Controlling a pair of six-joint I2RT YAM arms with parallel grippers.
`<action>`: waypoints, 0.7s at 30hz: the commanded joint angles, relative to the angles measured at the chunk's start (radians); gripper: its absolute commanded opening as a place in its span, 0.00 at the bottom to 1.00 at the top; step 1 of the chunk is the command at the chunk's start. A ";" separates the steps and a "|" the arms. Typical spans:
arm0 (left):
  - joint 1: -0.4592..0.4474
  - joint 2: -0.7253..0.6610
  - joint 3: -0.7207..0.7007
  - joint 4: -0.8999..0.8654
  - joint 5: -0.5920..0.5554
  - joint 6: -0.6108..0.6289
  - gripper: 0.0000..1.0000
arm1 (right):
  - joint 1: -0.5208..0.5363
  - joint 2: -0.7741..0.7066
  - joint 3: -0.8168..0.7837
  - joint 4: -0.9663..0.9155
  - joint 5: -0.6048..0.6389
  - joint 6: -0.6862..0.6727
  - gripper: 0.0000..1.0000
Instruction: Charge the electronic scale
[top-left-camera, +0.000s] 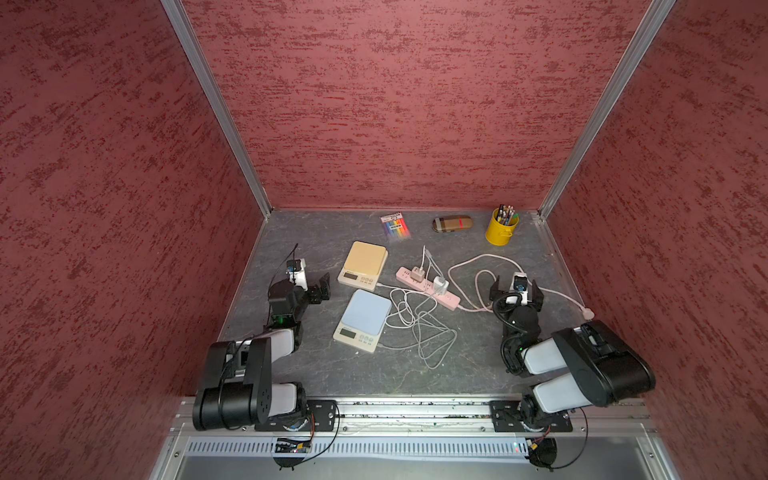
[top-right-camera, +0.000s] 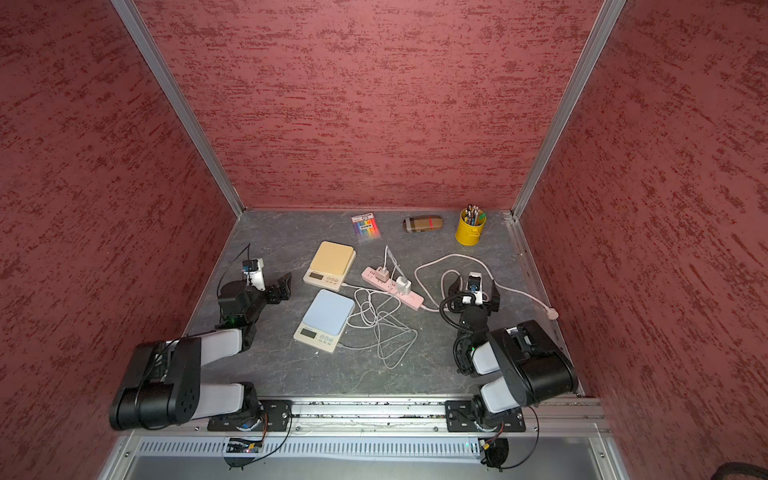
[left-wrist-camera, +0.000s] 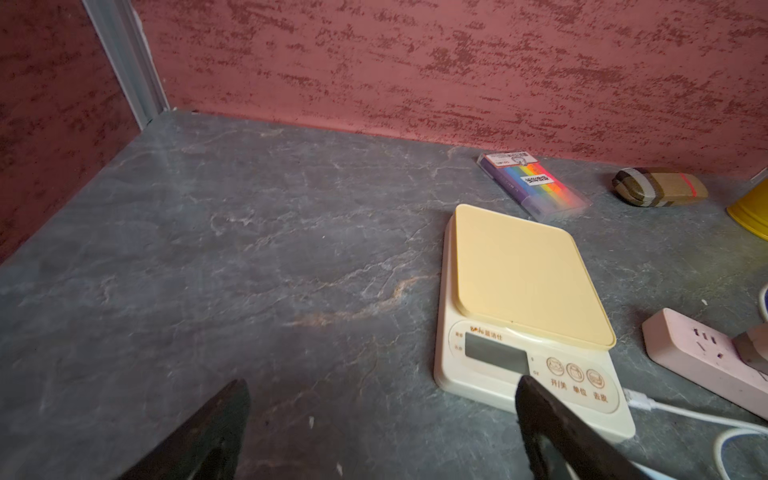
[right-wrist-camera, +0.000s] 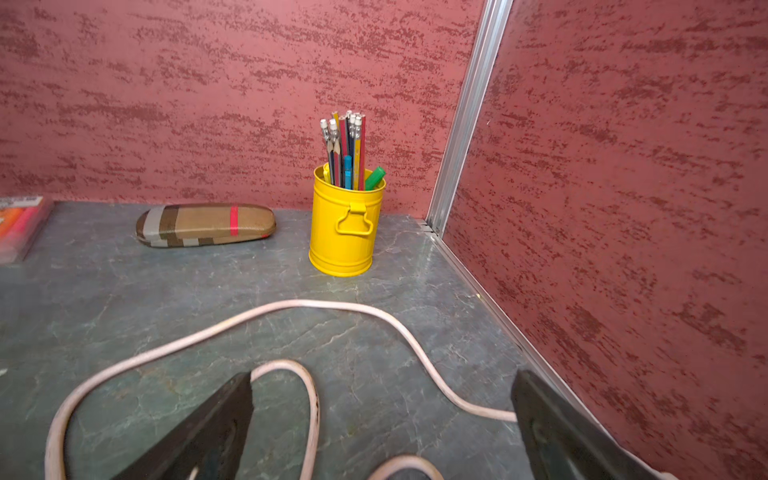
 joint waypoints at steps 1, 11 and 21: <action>-0.017 0.142 0.005 0.259 0.014 0.031 1.00 | -0.079 -0.008 0.003 0.132 -0.123 0.094 0.99; -0.054 0.108 0.051 0.103 -0.065 0.055 1.00 | -0.168 0.039 0.087 -0.014 -0.229 0.174 0.99; -0.042 0.118 0.063 0.099 -0.054 0.043 1.00 | -0.168 0.042 0.090 -0.015 -0.229 0.174 0.99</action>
